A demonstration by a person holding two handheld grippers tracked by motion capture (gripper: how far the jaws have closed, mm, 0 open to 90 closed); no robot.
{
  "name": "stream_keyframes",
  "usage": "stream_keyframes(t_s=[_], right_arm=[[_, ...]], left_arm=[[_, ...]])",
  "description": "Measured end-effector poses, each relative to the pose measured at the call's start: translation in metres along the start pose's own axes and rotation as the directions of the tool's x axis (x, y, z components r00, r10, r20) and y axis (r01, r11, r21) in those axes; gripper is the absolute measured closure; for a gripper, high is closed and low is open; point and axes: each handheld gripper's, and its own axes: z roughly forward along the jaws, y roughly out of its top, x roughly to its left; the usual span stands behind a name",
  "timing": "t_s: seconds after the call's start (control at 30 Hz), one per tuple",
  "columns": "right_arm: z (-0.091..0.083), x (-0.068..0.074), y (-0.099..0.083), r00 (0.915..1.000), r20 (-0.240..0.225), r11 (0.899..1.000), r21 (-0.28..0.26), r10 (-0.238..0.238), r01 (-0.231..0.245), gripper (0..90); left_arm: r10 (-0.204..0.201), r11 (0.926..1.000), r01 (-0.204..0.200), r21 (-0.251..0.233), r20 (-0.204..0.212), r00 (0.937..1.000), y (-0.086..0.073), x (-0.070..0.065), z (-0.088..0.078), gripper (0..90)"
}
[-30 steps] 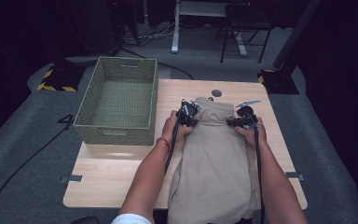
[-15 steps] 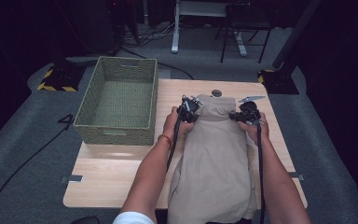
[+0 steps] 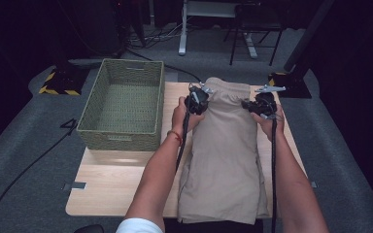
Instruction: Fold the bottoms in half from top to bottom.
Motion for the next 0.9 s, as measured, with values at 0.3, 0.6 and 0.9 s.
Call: stream_keyframes(t_s=[0.3, 0.6, 0.9], right_arm=[[-0.041, -0.001, 0.017, 0.9992, -0.016, 0.991, -0.127, -0.037, 0.035, 83.0], [-0.079, 0.012, -0.016, 0.9863, -0.125, 0.979, -0.184, -0.107, 0.083, 81.6], [-0.108, 0.031, -0.051, 0.9552, -0.237, 0.970, -0.207, -0.177, 0.128, 79.2]], left_arm=[[0.003, 0.9899, -0.002, -0.142, 0.013, 0.9999, 0.009, -0.007, -0.034, 87.3], [0.091, 0.9820, -0.078, -0.172, 0.069, 0.9935, -0.022, -0.037, -0.067, 87.0], [0.175, 0.9741, -0.148, -0.171, 0.152, 0.9728, -0.061, -0.058, -0.091, 86.2]])
